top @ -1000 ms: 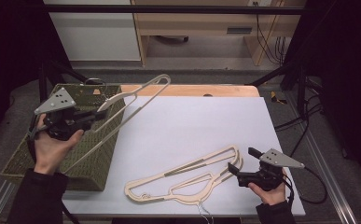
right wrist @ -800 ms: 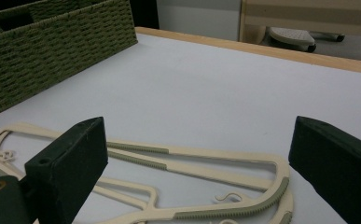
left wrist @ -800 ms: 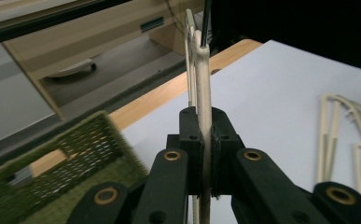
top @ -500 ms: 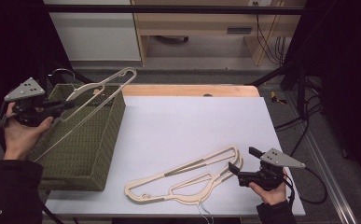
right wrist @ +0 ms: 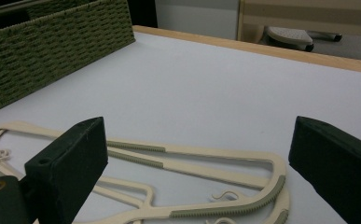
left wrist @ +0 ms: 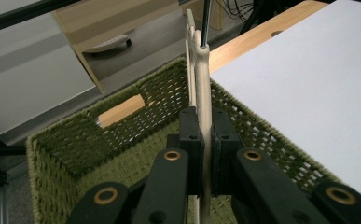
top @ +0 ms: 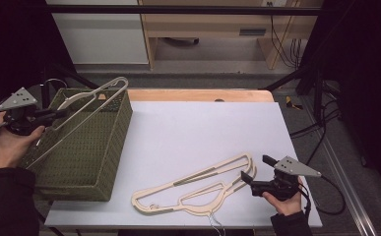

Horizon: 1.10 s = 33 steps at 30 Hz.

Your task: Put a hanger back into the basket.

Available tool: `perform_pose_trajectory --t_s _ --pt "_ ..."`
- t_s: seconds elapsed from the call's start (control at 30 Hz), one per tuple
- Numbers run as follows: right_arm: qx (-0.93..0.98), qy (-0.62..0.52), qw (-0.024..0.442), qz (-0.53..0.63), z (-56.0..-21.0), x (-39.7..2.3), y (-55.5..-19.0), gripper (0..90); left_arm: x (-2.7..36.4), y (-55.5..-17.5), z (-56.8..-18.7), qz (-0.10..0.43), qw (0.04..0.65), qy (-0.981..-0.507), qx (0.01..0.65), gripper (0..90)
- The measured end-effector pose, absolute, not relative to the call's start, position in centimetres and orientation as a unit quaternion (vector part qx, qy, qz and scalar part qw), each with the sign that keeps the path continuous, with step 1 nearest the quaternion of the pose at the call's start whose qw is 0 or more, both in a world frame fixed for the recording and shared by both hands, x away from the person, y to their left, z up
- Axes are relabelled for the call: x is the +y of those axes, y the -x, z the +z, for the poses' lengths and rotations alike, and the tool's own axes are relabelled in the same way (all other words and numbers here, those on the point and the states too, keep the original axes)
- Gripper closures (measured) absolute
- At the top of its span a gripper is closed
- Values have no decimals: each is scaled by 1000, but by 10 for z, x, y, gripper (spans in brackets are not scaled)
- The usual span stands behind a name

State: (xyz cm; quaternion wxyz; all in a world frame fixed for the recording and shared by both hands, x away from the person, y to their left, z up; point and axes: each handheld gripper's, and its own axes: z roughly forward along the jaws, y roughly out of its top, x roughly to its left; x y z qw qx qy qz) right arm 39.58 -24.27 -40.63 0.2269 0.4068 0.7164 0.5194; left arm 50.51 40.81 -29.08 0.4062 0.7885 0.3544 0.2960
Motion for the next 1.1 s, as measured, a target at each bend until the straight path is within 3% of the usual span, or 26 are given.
perform_pose_trajectory --t_s 0.6,1.1 --pt "716 -410 228 517 -407 -242 -396 51 425 -497 -336 281 389 -791 380 857" --pt "722 -407 227 512 -410 -242 -397 54 403 -502 -383 245 346 -811 403 843"
